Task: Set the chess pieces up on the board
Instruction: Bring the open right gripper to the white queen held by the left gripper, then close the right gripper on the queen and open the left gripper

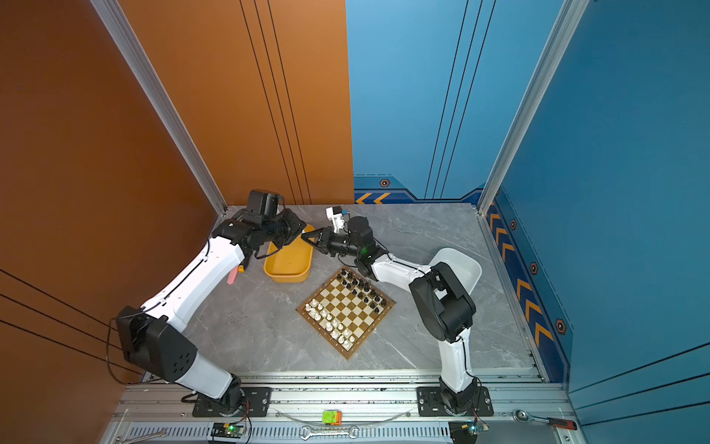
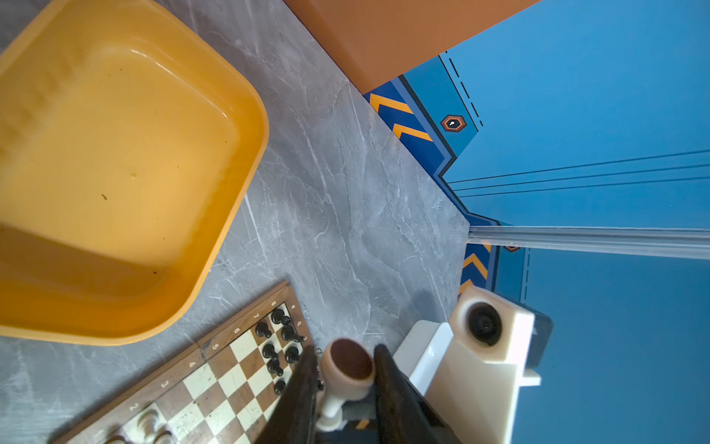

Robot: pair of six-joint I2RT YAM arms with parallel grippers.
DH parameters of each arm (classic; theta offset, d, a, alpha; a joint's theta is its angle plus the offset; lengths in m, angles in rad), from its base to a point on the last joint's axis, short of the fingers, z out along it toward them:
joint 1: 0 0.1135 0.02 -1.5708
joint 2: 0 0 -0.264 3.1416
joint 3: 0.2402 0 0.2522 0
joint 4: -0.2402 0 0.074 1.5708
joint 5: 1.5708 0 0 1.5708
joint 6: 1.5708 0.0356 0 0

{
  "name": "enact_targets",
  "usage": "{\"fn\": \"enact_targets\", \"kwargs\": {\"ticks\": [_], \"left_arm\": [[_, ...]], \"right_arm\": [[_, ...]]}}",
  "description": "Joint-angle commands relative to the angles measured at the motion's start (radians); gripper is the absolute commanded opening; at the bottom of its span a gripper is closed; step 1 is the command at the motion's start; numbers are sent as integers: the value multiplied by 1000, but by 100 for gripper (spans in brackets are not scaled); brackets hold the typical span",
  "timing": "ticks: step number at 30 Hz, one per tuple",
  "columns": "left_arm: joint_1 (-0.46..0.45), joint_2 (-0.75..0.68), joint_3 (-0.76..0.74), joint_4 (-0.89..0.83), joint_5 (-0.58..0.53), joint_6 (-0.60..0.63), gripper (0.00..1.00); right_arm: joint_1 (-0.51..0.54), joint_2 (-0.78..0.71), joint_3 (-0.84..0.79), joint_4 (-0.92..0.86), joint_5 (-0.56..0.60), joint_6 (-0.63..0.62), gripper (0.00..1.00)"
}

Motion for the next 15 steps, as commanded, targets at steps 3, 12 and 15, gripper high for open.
{"fn": "enact_targets", "kwargs": {"ticks": [3, 12, 15], "left_arm": [[-3, -18, -19, 30, -4, 23, 42], [61, -40, -51, 70, 24, 46, 52], [111, -50, -69, 101, 65, 50, 53]], "right_arm": [[-2, -59, 41, -81, -24, -60, 15], [-32, -108, 82, -487, -63, -250, 16], [-42, -119, 123, -698, -59, -360, 16]]}}
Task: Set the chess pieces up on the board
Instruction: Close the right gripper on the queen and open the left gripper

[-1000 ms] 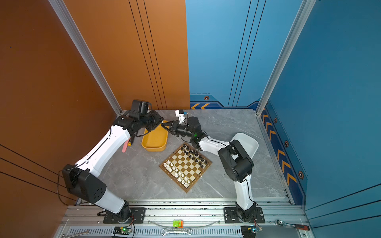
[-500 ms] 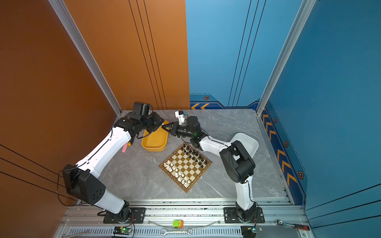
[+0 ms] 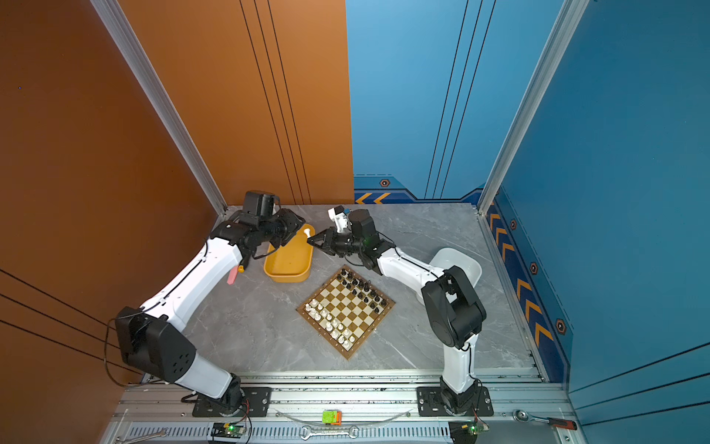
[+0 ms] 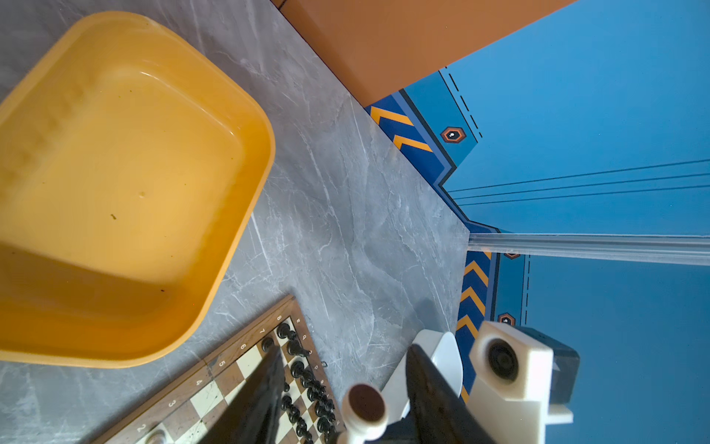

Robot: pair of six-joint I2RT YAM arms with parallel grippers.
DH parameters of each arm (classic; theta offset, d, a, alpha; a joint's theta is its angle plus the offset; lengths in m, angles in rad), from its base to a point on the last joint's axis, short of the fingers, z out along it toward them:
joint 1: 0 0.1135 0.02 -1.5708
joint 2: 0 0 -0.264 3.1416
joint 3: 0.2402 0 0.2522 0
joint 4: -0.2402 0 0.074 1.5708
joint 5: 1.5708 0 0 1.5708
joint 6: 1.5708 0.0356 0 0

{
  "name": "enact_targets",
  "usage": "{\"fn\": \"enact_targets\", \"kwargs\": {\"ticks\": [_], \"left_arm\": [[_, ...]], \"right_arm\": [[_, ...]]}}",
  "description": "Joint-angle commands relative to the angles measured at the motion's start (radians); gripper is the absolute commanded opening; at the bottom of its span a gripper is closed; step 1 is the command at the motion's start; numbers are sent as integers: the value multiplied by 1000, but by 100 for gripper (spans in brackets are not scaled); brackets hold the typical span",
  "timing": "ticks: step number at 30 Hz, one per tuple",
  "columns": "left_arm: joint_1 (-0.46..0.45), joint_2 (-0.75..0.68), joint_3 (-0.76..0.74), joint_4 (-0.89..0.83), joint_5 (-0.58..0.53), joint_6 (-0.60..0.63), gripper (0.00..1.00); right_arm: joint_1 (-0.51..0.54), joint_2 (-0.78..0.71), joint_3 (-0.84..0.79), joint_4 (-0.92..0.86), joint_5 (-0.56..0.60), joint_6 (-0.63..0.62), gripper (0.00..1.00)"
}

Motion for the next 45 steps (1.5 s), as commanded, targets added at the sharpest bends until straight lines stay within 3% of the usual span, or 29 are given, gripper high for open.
{"fn": "enact_targets", "kwargs": {"ticks": [1, 9, 16, 27, 31, 36, 45], "left_arm": [[60, -40, -24, 49, 50, 27, 54], [169, -73, -122, 69, 141, 67, 54], [202, -134, -225, -57, 88, 261, 57], [189, -218, -373, -142, 9, 407, 59], [174, -249, -393, -182, -72, 446, 60], [162, -350, -436, -212, -192, 452, 61], [165, -489, -548, -270, -236, 466, 61]], "right_arm": [[-12, -47, 78, -345, -15, -186, 16], [-17, -56, 260, -957, 124, -498, 16], [-4, -89, 295, -1247, 276, -627, 17], [61, -129, 230, -1364, 388, -664, 17], [125, -106, 252, -1407, 415, -672, 17], [197, -56, 329, -1499, 468, -696, 17], [313, 83, 505, -1667, 567, -728, 17]]}}
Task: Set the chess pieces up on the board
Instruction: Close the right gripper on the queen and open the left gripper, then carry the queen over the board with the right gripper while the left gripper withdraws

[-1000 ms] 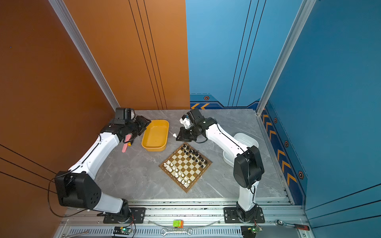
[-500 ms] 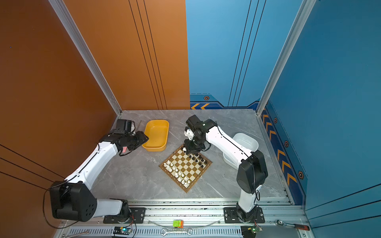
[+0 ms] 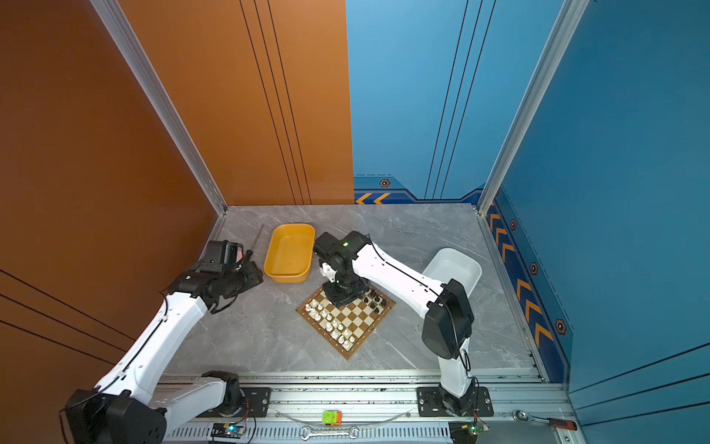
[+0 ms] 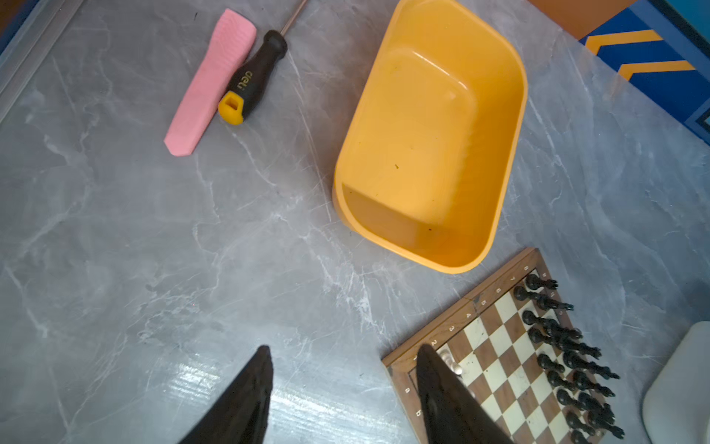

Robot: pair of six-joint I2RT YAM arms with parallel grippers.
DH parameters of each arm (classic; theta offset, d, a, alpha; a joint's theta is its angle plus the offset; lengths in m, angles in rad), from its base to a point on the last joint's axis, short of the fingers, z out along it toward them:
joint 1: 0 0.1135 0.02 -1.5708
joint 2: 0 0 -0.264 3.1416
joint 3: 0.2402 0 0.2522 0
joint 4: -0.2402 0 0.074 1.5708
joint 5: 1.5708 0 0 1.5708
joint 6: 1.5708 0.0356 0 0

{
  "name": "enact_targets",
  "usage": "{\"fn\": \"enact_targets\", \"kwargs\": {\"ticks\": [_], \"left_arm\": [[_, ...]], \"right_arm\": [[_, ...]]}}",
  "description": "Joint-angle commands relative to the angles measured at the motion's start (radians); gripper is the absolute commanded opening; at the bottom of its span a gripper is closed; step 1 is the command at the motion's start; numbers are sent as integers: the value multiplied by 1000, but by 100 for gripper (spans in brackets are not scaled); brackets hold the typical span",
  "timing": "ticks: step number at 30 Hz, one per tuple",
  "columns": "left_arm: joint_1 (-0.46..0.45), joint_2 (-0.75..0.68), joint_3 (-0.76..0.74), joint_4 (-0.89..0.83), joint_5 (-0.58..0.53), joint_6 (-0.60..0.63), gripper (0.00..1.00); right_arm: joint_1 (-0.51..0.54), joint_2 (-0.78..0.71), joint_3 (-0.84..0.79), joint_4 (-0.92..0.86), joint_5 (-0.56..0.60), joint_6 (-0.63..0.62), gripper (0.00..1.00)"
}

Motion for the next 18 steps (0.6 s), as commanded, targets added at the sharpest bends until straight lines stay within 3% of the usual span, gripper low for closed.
{"fn": "enact_targets", "kwargs": {"ticks": [1, 18], "left_arm": [[-2, -46, -41, -63, -52, 24, 61], [45, -249, -131, -154, -85, 61, 62]], "right_arm": [[41, 56, 74, -126, 78, -32, 17], [151, 313, 334, -261, 237, -15, 17]]}}
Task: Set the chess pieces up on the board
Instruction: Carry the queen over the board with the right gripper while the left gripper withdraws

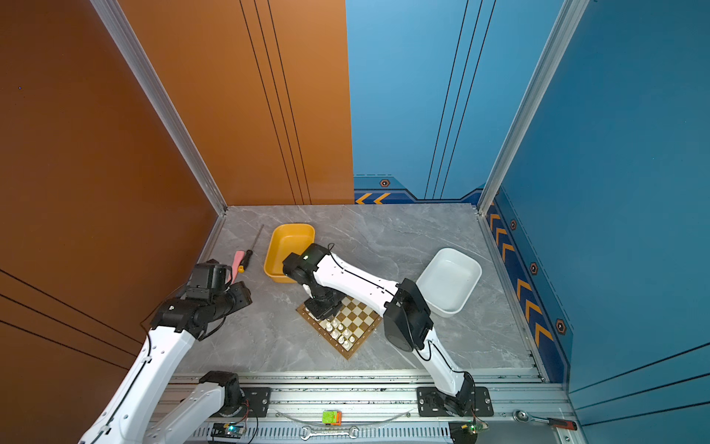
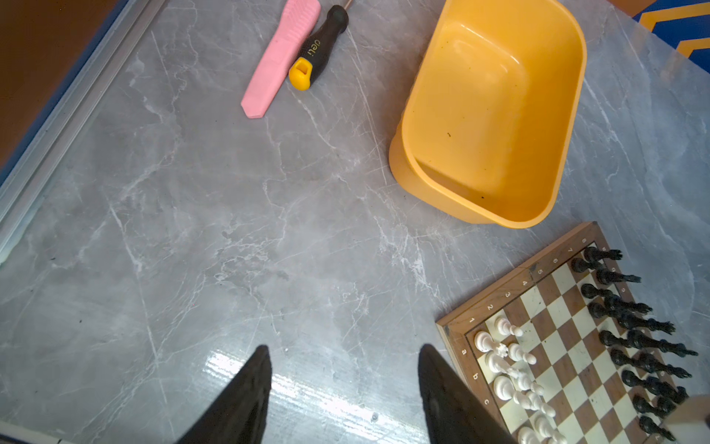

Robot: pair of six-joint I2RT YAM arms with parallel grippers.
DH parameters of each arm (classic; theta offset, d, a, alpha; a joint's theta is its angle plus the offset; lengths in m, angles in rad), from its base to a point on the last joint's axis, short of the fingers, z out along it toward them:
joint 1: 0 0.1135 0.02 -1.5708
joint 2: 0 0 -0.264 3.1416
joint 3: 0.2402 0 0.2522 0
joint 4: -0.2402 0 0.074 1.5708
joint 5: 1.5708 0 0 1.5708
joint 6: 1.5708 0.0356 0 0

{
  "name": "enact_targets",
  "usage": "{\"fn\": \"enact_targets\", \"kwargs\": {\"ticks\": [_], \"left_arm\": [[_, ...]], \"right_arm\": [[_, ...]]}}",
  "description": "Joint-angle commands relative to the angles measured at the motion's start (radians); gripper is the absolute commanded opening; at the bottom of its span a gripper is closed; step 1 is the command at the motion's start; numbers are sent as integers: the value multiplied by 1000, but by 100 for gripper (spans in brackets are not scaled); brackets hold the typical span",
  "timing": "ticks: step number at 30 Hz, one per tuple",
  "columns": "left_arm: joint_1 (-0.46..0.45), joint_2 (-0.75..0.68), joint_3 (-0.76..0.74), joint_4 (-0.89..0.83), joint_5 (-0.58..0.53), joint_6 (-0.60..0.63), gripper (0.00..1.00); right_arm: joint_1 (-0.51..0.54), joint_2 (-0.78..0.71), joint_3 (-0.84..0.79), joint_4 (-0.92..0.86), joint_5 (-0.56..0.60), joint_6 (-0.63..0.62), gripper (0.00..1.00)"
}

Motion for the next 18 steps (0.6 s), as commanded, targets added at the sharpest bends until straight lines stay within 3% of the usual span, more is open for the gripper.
{"fn": "enact_targets", "kwargs": {"ticks": [1, 12, 14, 18], "left_arm": [[14, -14, -11, -39, -22, 27, 63], [36, 27, 11, -33, 21, 43, 63], [39, 33, 1, -20, 72, 34, 63], [40, 14, -67, 78, 278, -23, 63]], "right_arm": [[24, 29, 60, -70, 88, -5, 17], [59, 87, 142, -95, 166, 0, 17], [61, 78, 152, -88, 157, -9, 17], [52, 66, 180, -85, 136, -9, 17]]}}
